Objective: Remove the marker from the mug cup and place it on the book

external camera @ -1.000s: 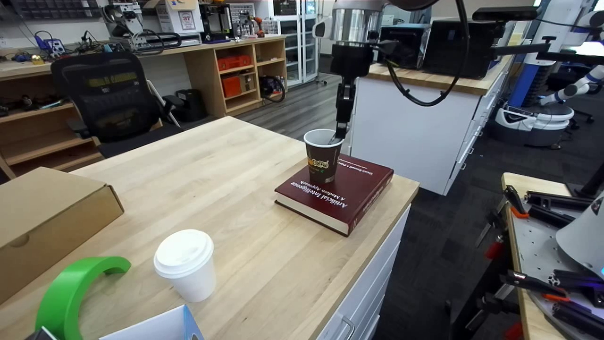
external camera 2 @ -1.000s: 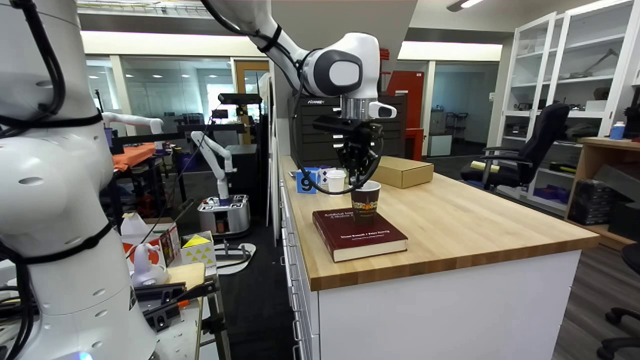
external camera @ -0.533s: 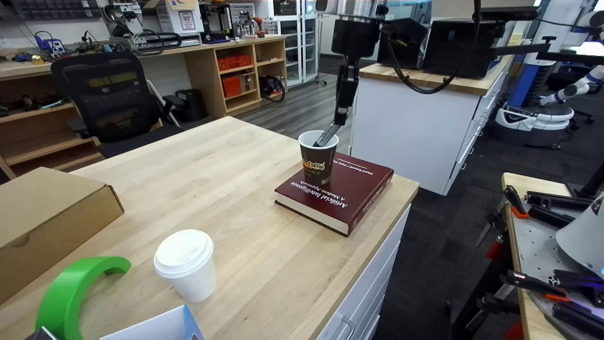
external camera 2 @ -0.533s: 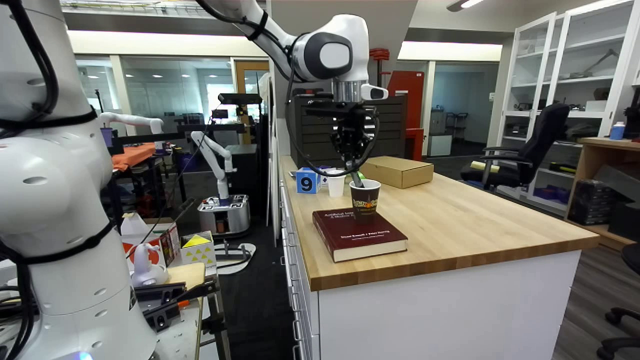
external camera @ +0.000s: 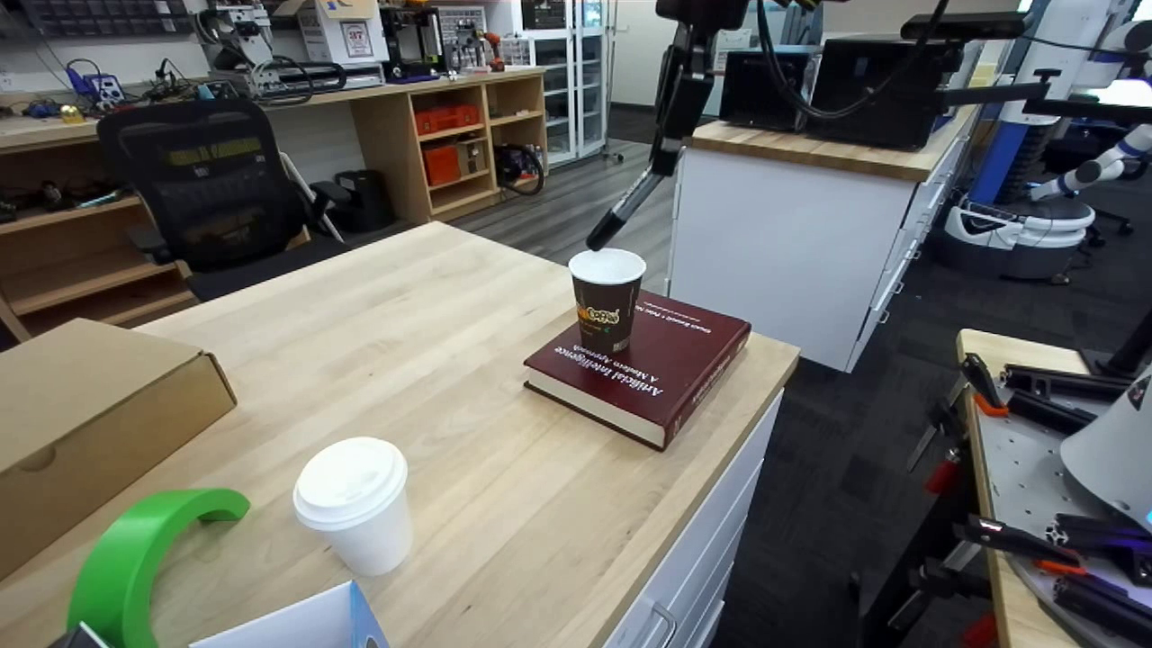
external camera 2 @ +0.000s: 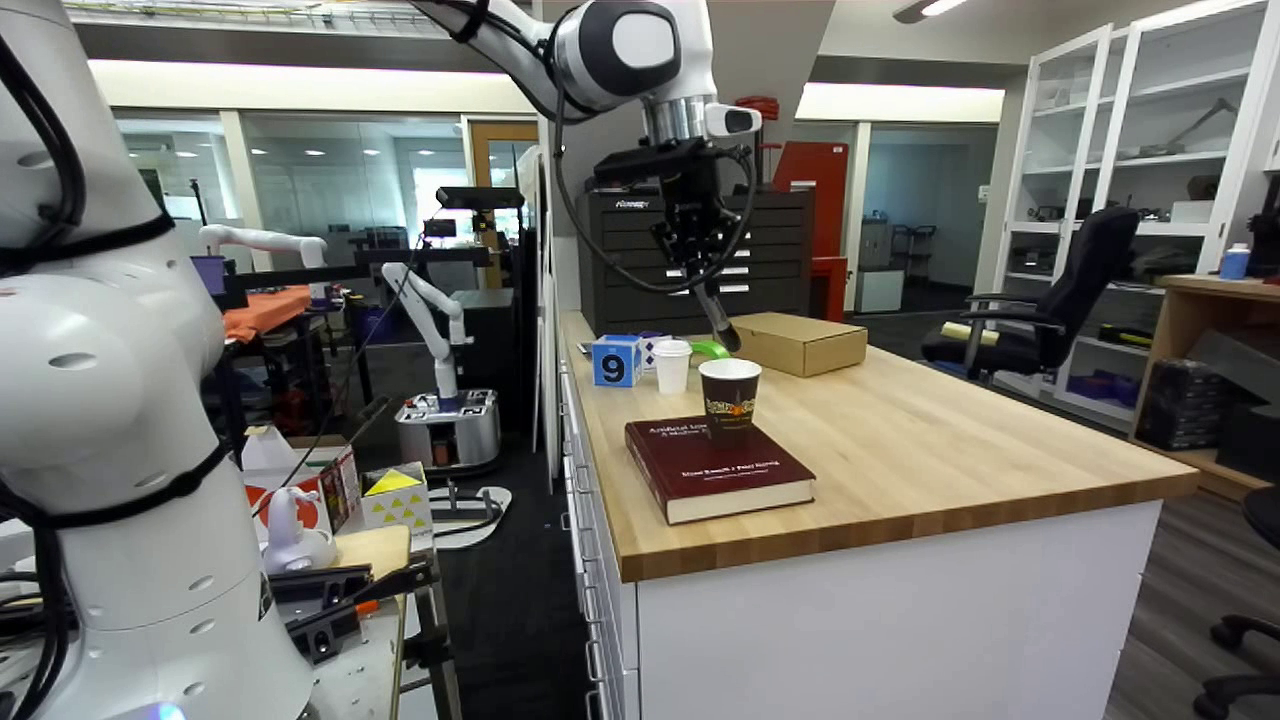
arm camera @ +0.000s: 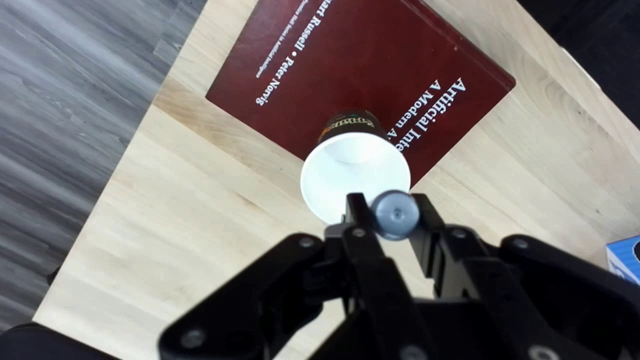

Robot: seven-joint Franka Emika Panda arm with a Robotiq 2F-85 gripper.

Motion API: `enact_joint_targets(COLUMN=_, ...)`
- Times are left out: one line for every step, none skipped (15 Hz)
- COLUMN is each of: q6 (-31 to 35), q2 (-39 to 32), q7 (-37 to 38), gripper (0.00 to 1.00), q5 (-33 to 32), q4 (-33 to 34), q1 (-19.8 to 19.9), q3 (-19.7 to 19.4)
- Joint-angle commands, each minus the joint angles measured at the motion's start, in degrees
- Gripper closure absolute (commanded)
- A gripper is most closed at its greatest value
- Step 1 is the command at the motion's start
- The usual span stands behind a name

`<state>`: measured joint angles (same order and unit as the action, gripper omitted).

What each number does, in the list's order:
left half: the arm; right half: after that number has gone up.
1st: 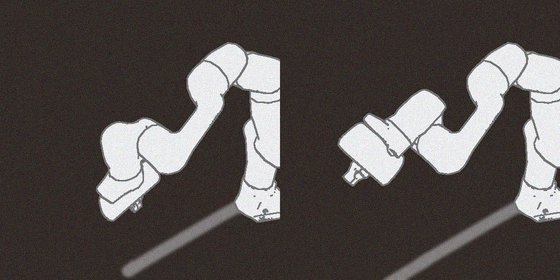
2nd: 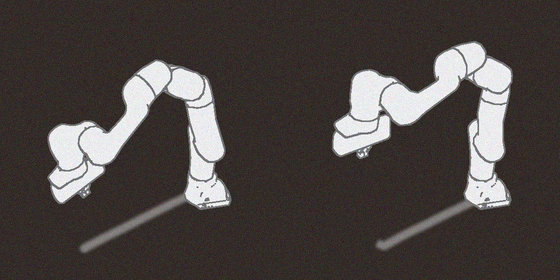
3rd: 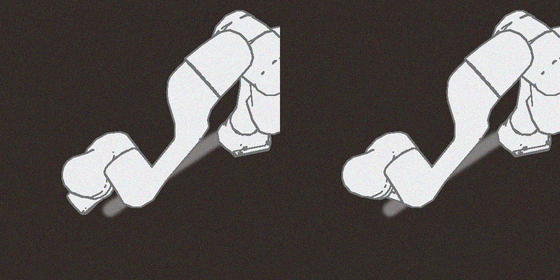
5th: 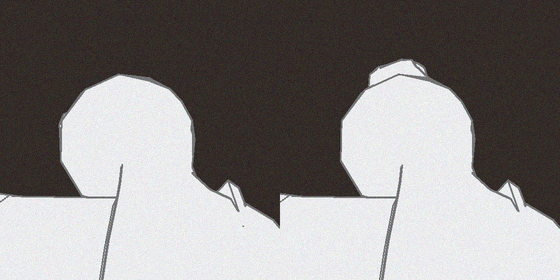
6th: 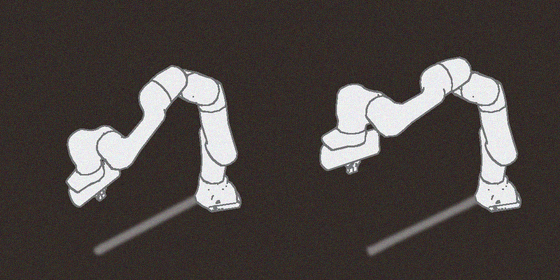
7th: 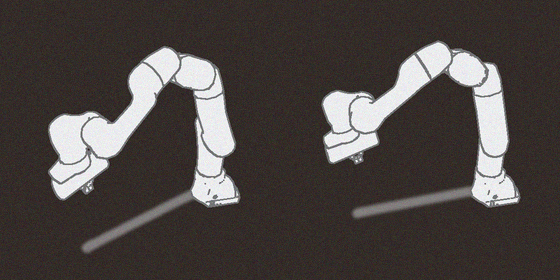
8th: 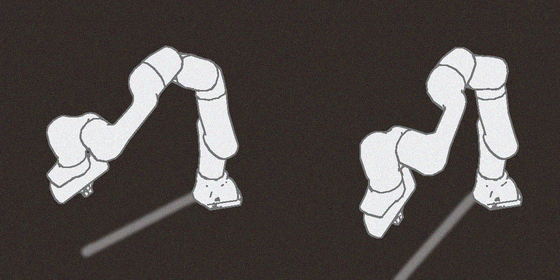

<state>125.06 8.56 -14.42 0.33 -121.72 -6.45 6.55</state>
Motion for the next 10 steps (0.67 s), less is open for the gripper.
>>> enact_joint_targets(q6=-0.71, q2=3.49, q7=2.26, gripper=0.94, q5=-3.11, q4=-1.04, q1=0.68, q3=-0.81)
enact_joint_targets(q6=-0.53, q2=3.55, q7=3.45, gripper=0.94, q5=-4.22, q4=-0.97, q1=1.12, q3=-0.99)
enact_joint_targets(q6=-0.44, q2=3.27, q7=4.16, gripper=0.93, q5=-4.88, q4=-0.87, q1=1.54, q3=-1.3)
enact_joint_targets(q6=-0.58, q2=2.67, q7=4.5, gripper=0.94, q5=-5.11, q4=-0.71, q1=1.85, q3=-1.67)
enact_joint_targets(q6=-0.64, q2=2.12, q7=5.07, gripper=0.93, q5=-5.53, q4=-0.63, q1=2.19, q3=-1.93)
enact_joint_targets(q6=-0.46, q2=1.61, q7=5.31, gripper=0.93, q5=-5.73, q4=-0.7, q1=2.43, q3=-2.18)
enact_joint_targets(q6=-0.1, q2=0.97, q7=5.51, gripper=0.93, q5=-5.9, q4=-0.87, q1=2.67, q3=-2.41)
enact_joint_targets(q6=-0.07, q2=0.03, q7=5.95, gripper=0.93, q5=-6.19, q4=-0.96, q1=2.91, q3=-2.51)
enact_joint_targets(q6=-0.11, q2=-0.81, q7=6.32, gripper=0.93, q5=-6.45, q4=-1.09, q1=3.09, q3=-2.63)
enact_joint_targets(q6=-0.29, q2=-1.61, q7=6.49, gripper=0.93, q5=-6.34, q4=-1.18, q1=3.14, q3=-2.74)
